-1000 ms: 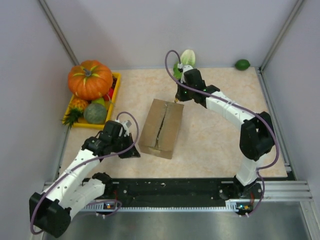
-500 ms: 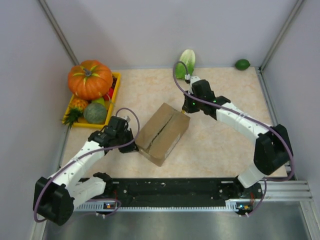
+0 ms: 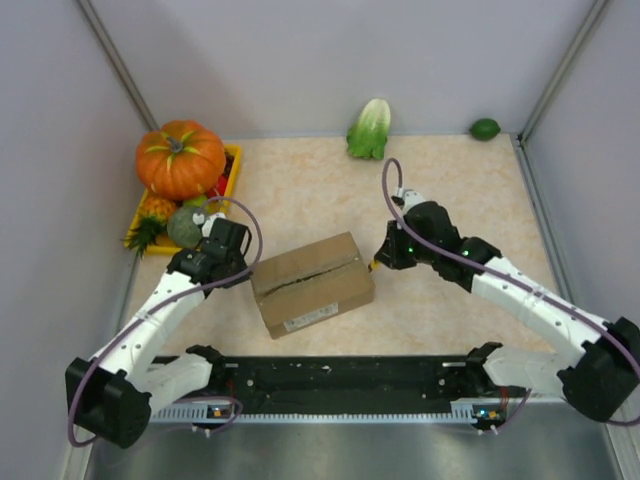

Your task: Unpack the express box

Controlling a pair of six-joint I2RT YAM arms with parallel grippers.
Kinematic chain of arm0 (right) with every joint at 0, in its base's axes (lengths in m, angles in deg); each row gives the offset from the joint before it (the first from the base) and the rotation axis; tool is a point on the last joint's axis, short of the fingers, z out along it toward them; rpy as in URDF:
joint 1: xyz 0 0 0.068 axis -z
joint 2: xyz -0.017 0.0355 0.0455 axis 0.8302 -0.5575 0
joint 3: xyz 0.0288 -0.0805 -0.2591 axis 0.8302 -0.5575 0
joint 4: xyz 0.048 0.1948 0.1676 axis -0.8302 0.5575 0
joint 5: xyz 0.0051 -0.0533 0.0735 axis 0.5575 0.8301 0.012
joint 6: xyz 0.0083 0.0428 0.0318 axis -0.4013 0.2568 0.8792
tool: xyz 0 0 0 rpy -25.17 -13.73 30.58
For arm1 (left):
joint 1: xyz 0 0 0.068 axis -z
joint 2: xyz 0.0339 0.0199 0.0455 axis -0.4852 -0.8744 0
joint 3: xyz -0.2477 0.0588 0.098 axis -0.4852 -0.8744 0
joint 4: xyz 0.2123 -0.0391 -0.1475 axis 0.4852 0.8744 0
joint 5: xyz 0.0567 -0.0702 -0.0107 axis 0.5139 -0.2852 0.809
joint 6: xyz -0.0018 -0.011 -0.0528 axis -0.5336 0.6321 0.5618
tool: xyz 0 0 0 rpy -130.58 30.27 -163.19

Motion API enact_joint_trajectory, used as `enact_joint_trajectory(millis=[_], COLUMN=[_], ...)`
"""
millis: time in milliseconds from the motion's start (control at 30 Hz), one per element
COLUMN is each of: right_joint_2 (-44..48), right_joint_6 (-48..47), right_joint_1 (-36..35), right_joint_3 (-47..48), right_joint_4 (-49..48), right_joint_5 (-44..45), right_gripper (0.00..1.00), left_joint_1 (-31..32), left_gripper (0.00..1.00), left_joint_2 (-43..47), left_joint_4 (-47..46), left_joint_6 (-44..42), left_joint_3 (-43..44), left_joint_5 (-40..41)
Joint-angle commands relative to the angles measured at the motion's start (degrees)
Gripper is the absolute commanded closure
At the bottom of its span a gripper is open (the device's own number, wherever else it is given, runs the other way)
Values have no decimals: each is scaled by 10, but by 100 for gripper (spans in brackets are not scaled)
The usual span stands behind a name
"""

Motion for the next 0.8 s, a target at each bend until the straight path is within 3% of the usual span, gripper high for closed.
enact_joint_trajectory(millis=[0,67,100,200,233,300,433,567,633,700,767], right_joint_2=[82,101,116,143,148,154,172,187,188,182,175], right_joint_6=[33,36,40,54,57,67,93,111,108,103,100], right_joint_1=[-5,-5,-5,-4,-4,-4,-4,-3,-1,0,0], right_joint_3=[-1,-12,-17,-51,-72,-93,-159,-175,-179,-177,-178], right_joint_4=[-19,-30,-46,-76,-98,-120,-195,-189,-178,-163,-164], right_joint_5=[21,23,23,25,24,23,21,63,72,63,49], right_gripper=[100,100,100,100,100,100,100,100,100,100,100], left_joint_1=[-2,-2,-2,-2,-1,1,19,36,36,34,34], left_gripper=[81,79,78,63,60,54,50,59,65,64,61], left_joint_2=[36,54,61,51,19,-25,-155,-205,-204,-196,-175], left_joint_4=[7,-25,-97,-226,-244,-265,-269,-191,-144,-55,-10], left_joint_6=[17,-24,-51,-121,-133,-157,-191,-180,-147,-72,-53], left_joint_3=[78,86,76,73,80,121,201,262,274,276,268], left_joint_5=[115,93,69,-86,-175,-247,-321,-246,-91,46,80])
